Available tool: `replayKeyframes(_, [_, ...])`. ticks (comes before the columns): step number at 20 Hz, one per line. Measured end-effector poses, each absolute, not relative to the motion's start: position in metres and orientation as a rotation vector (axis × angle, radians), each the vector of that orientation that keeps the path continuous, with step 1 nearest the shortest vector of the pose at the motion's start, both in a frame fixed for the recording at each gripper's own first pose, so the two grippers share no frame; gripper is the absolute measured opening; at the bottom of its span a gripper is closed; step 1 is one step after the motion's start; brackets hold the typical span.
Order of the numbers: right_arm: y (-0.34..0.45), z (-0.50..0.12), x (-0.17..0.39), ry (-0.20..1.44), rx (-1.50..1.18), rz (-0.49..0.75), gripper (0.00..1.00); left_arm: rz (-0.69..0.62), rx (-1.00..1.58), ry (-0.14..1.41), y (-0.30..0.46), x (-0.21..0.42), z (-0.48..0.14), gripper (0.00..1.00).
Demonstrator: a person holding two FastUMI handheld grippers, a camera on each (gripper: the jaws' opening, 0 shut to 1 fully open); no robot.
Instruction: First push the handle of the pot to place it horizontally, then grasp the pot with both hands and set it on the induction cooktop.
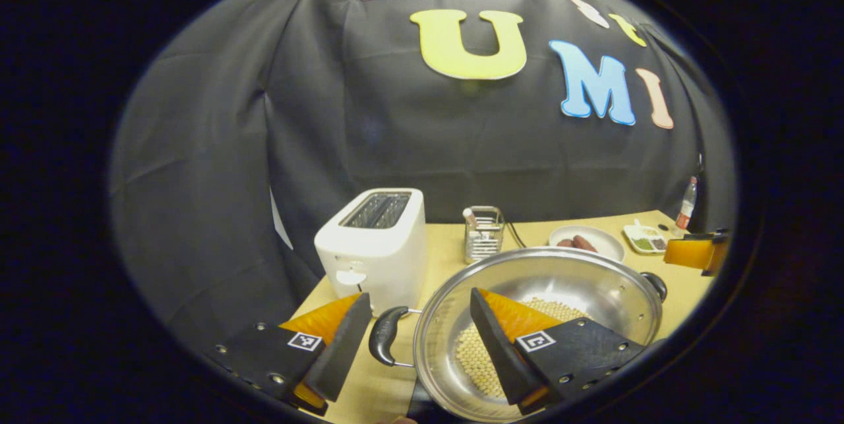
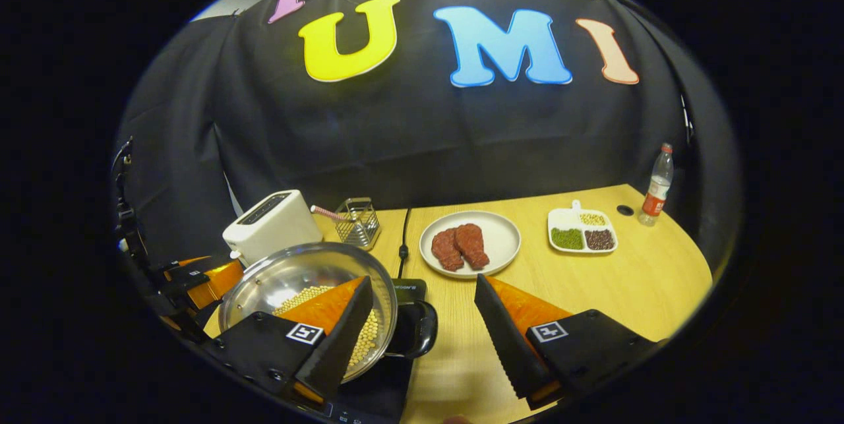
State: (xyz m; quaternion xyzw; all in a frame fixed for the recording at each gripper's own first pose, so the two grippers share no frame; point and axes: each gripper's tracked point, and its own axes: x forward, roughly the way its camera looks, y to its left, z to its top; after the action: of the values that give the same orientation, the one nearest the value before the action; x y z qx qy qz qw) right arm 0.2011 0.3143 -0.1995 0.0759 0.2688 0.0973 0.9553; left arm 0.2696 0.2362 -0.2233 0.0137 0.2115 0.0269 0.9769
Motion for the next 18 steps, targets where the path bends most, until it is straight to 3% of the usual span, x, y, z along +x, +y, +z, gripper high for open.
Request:
replayKeyframes(9, [0.204, -0.107, 0.154, 0.290, 0.039, 0.173, 0.98, 0.013, -0.008, 0.220, 0.130, 0.216, -0.103, 0.88])
replayKeyframes(18, [0.090, -0.069, 0.073, 0.204, 0.061, 0.153, 0.98, 0.026, -0.031, 0.098, 0.036, 0.113, -0.024, 0.88])
